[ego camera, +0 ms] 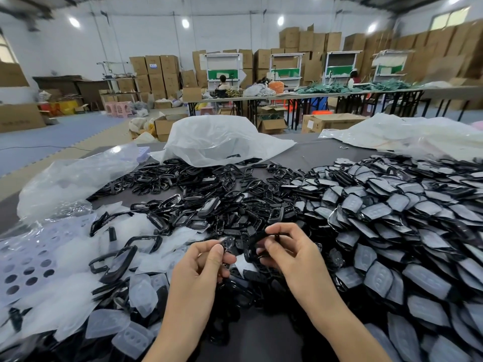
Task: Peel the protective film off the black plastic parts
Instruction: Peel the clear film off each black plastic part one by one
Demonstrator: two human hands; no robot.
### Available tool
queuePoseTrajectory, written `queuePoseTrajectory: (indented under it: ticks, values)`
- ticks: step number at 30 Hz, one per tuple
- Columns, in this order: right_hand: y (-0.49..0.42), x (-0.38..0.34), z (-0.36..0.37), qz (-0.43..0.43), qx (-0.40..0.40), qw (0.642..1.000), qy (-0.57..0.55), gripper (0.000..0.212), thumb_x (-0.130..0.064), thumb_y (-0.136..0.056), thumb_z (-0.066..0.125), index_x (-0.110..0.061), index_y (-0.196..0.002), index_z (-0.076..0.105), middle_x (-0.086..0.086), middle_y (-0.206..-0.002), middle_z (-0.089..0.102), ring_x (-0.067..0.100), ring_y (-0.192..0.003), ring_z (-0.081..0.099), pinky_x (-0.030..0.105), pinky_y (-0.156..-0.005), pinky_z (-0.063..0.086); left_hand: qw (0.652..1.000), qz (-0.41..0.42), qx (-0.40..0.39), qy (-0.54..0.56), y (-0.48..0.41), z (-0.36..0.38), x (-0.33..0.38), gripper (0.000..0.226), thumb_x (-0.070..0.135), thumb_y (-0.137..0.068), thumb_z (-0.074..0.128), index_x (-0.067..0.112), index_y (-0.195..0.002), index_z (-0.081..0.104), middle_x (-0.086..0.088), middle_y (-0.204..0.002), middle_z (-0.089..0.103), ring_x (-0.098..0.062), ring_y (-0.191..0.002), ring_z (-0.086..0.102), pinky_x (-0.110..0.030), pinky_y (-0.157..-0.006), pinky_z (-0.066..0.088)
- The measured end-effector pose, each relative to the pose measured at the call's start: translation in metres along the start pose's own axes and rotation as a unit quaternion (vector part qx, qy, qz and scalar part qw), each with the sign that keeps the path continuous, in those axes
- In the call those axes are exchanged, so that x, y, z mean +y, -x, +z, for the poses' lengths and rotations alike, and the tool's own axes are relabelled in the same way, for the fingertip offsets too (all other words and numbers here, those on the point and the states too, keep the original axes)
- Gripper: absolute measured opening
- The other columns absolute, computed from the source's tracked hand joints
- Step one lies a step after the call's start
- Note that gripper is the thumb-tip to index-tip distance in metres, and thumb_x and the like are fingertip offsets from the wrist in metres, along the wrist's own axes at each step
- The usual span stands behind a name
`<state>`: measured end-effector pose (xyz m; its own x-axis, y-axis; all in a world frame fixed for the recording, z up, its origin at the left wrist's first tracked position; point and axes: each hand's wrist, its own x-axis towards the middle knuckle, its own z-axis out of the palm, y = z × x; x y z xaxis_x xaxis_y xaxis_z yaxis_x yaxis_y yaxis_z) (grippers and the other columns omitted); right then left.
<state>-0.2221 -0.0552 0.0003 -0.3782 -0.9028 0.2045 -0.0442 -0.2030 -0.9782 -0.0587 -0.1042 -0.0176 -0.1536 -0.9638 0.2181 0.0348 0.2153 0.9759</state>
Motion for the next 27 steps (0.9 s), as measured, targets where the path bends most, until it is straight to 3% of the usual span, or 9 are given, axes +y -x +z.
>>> queuePoseTrajectory:
  ticks: [5,7,9,13,17,21,24,27]
  values:
    - [-0.002,0.002,0.001,0.044,0.032,0.991,-0.118,0.024,-0.003,-0.1,0.055,-0.022,-0.11,0.067,0.009,-0.093,0.077,0.022,-0.09,0.076,0.023,-0.07,0.059,1.0,0.01,-0.011,0.017,0.004,0.002,0.007,0.011,0.033,-0.091,0.062,0.026,-0.092,0.07,0.006,-0.083,0.076,-0.003,-0.068,0.064,-0.013,-0.062,0.05]
    - [0.0,0.003,0.006,0.058,0.026,0.989,-0.134,0.022,-0.003,-0.101,0.054,-0.018,-0.106,0.069,0.009,-0.092,0.077,0.023,-0.088,0.076,0.023,-0.069,0.059,0.999,0.019,-0.028,0.009,0.006,0.004,0.009,0.015,0.042,-0.081,0.064,0.03,-0.087,0.072,0.012,-0.094,0.074,-0.004,-0.076,0.066,-0.018,-0.07,0.054]
    - [0.003,0.004,0.012,0.067,0.006,0.987,-0.143,0.024,-0.003,-0.1,0.055,-0.019,-0.104,0.072,0.008,-0.094,0.078,0.021,-0.09,0.076,0.024,-0.072,0.059,0.999,0.02,-0.03,0.011,0.007,0.006,0.009,0.012,0.035,-0.082,0.068,0.026,-0.088,0.073,0.012,-0.103,0.073,-0.006,-0.083,0.068,-0.027,-0.078,0.056]
    - [0.008,0.002,0.022,0.093,-0.074,0.97,-0.211,0.025,-0.008,-0.1,0.056,-0.02,-0.104,0.077,0.008,-0.098,0.077,0.016,-0.095,0.073,0.024,-0.084,0.058,0.999,0.042,-0.029,0.009,0.009,0.007,0.013,0.009,0.022,-0.086,0.069,0.03,-0.088,0.073,0.003,-0.076,0.074,-0.003,-0.065,0.063,-0.012,-0.065,0.05]
    - [0.008,-0.002,0.022,0.101,-0.128,0.952,-0.258,0.027,-0.022,-0.091,0.06,-0.017,-0.112,0.076,0.008,-0.101,0.074,0.018,-0.092,0.072,0.022,-0.084,0.056,0.998,0.053,-0.02,0.032,0.008,0.002,0.014,0.016,0.034,-0.077,0.069,0.028,-0.091,0.073,-0.001,-0.076,0.071,-0.005,-0.065,0.058,-0.017,-0.063,0.051]
    - [0.009,-0.002,0.021,0.085,-0.147,0.957,-0.237,0.03,-0.029,-0.09,0.06,-0.019,-0.113,0.076,0.007,-0.098,0.075,0.019,-0.091,0.073,0.021,-0.083,0.056,0.997,0.055,-0.041,0.028,0.007,-0.002,0.014,0.019,0.034,-0.079,0.069,0.032,-0.097,0.069,0.002,-0.077,0.068,-0.013,-0.066,0.056,-0.018,-0.062,0.051]
    - [0.01,-0.003,0.02,0.084,-0.152,0.96,-0.219,0.03,-0.031,-0.091,0.058,-0.021,-0.113,0.076,0.014,-0.108,0.075,0.019,-0.09,0.072,0.022,-0.082,0.056,0.994,0.038,-0.094,0.042,0.004,-0.007,0.011,0.034,0.034,-0.086,0.075,0.041,-0.116,0.062,-0.001,-0.082,0.068,-0.011,-0.067,0.059,-0.018,-0.064,0.051]
    - [0.01,-0.004,0.02,0.083,-0.169,0.96,-0.208,0.03,-0.032,-0.094,0.056,-0.022,-0.115,0.075,0.015,-0.102,0.076,0.019,-0.087,0.073,0.022,-0.083,0.055,0.991,0.005,-0.126,0.033,0.0,-0.012,0.008,0.049,0.044,-0.077,0.073,0.048,-0.124,0.059,-0.002,-0.086,0.067,-0.013,-0.071,0.062,-0.023,-0.068,0.053]
